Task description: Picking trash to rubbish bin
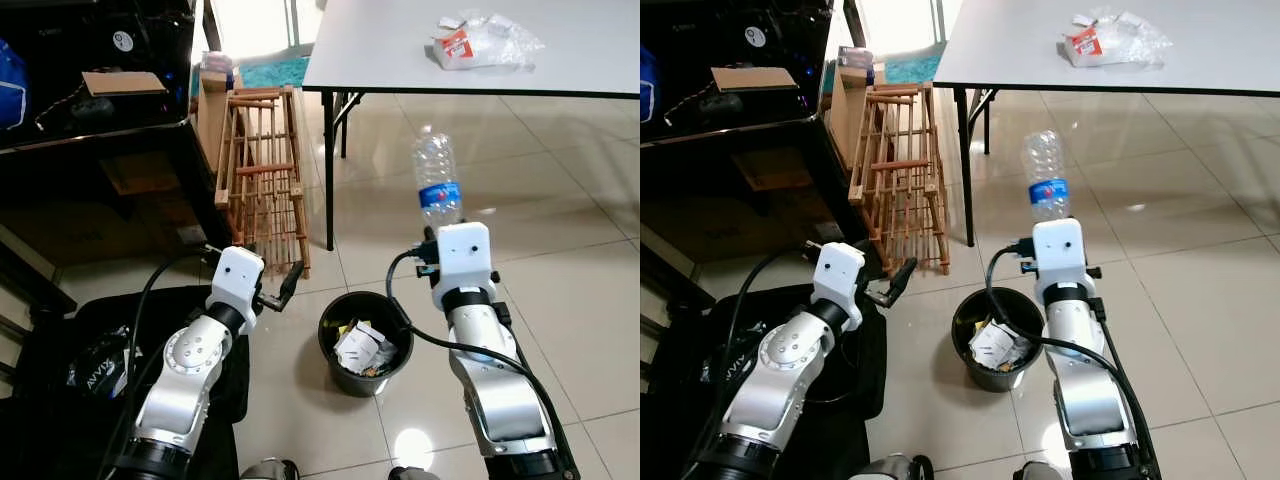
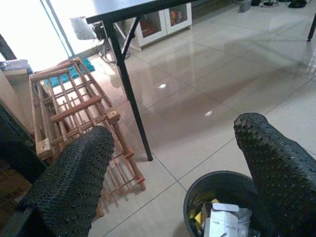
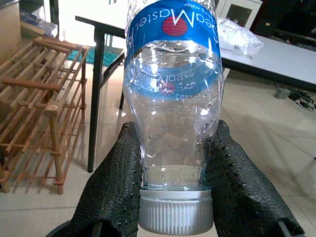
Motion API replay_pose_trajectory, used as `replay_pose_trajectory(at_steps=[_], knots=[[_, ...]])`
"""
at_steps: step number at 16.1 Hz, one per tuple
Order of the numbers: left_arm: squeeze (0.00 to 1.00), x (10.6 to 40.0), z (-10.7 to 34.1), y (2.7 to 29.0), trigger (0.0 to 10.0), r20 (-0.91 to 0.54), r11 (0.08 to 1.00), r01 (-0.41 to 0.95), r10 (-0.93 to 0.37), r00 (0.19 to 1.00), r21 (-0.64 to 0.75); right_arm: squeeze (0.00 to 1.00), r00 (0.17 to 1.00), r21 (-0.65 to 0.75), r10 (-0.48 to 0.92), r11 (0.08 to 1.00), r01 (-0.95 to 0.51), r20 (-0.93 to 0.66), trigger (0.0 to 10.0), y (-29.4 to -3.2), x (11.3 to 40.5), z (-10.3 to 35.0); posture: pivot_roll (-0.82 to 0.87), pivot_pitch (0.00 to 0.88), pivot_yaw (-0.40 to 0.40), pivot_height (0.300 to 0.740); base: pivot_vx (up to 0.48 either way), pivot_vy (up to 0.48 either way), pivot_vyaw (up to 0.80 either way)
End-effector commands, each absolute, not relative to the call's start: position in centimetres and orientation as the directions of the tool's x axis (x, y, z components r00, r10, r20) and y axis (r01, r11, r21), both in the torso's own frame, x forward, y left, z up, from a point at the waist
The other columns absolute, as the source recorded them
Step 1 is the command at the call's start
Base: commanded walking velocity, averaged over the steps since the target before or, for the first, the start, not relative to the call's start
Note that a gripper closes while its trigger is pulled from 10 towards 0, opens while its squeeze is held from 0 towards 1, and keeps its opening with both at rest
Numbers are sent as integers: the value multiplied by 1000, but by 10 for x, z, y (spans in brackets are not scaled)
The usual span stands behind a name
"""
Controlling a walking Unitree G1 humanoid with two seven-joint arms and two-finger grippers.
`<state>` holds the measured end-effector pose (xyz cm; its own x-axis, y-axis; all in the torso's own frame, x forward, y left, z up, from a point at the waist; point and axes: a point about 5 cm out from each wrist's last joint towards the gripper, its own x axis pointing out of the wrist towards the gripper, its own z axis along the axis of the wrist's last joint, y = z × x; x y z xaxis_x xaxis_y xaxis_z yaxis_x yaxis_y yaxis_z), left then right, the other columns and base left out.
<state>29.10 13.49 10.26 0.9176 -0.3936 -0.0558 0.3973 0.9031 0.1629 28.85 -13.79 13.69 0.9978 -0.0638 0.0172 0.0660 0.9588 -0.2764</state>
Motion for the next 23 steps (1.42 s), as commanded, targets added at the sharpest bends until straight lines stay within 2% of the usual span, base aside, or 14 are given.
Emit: replay_pose_trajectory(at_steps=[1,9,14,18,23], knots=[[0,290,101,136,10000,-60,904,392,-387,920,171,0,997,-279,-73,958,71,5,10000,-139,287,134,31,102,73,740,0,0,0],[0,274,90,134,10000,-90,899,410,-400,912,157,0,989,-212,-96,975,71,-112,10000,-139,279,115,29,184,63,740,0,0,0],[0,256,85,133,10000,-126,888,438,-423,898,138,0,957,-145,-151,982,118,-247,10000,-144,265,92,19,292,62,740,0,0,0],[0,252,89,128,10000,-115,876,469,-458,882,111,0,948,-130,-153,984,120,-278,10000,-140,261,87,28,307,58,740,0,0,0],[0,246,89,125,10000,-126,863,494,-482,867,107,0,949,-130,-143,985,110,-280,10000,-136,260,87,31,306,67,740,360,0,0]])
